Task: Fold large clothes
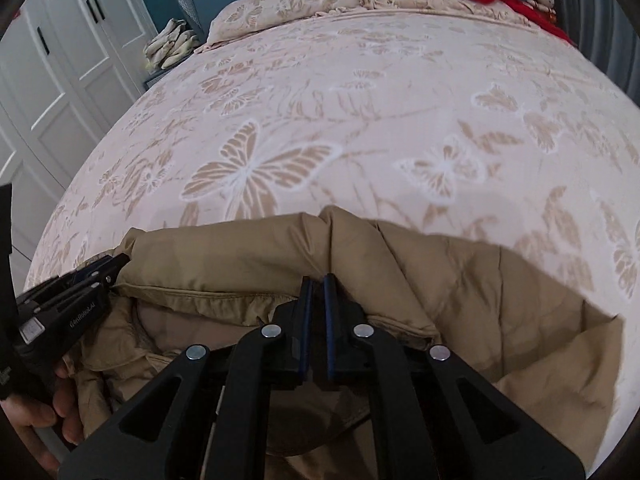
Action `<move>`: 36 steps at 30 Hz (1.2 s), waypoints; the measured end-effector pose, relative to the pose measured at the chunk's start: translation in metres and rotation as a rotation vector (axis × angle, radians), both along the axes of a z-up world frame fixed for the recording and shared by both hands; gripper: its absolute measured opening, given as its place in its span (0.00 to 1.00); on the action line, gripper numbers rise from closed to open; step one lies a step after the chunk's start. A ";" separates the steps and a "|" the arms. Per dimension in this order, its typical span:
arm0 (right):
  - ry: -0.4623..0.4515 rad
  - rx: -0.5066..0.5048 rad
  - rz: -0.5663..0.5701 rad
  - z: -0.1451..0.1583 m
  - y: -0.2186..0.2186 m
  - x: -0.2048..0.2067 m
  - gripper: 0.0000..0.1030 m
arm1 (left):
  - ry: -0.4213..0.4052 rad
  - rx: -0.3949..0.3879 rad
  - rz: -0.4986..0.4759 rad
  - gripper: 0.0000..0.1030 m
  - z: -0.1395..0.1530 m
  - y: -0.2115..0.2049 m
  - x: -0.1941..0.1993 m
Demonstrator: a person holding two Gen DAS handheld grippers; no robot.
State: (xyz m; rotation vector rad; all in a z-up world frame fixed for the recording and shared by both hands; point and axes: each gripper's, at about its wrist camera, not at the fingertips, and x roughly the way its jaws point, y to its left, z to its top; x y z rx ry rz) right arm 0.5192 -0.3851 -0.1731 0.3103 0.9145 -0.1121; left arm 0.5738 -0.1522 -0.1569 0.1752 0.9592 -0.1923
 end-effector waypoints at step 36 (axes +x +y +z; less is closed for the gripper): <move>-0.091 -0.190 -0.010 -0.026 0.027 -0.001 0.01 | -0.215 0.098 0.038 0.23 -0.026 -0.017 -0.020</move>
